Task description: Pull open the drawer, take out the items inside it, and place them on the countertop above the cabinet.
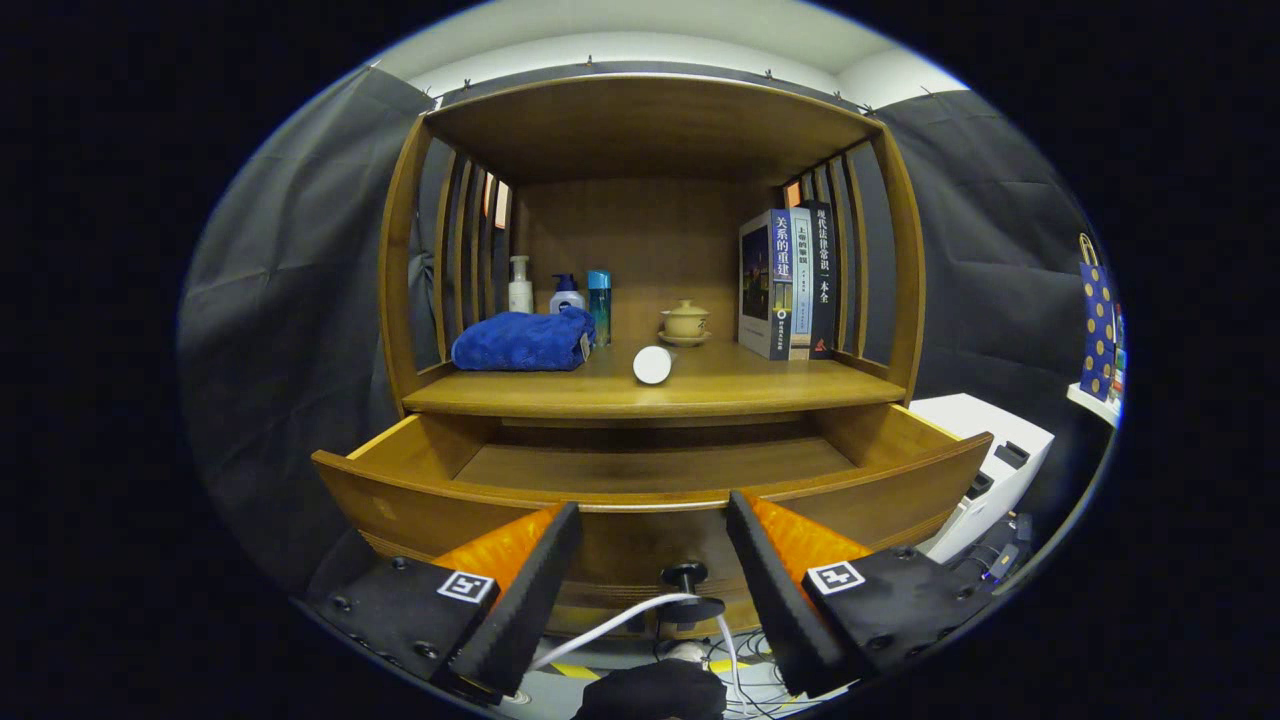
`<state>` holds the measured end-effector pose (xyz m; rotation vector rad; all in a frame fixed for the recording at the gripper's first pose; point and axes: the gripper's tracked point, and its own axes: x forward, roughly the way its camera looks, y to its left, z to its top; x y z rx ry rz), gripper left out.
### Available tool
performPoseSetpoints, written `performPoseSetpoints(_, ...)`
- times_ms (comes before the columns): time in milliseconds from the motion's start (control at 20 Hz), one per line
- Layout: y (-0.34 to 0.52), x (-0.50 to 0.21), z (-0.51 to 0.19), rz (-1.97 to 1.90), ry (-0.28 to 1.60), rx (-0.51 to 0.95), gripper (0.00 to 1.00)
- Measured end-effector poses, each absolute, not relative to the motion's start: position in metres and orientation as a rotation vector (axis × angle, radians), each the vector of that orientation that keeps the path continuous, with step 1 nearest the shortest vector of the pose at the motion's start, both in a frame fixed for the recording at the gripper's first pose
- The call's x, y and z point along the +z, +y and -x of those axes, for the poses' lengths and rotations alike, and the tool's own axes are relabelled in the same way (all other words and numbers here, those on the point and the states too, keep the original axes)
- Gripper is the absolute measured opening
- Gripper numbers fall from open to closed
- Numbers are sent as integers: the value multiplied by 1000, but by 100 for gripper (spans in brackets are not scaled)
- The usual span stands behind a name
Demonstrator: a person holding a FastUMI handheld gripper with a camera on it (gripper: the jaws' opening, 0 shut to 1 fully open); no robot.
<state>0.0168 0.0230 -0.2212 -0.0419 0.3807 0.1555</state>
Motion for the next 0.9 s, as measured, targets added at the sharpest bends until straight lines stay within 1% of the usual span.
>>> performPoseSetpoints(700, 32, -230, -75, 25, 399, 155, 98)
performPoseSetpoints(900, 37, -231, -99, 76, 400, 148, 98)
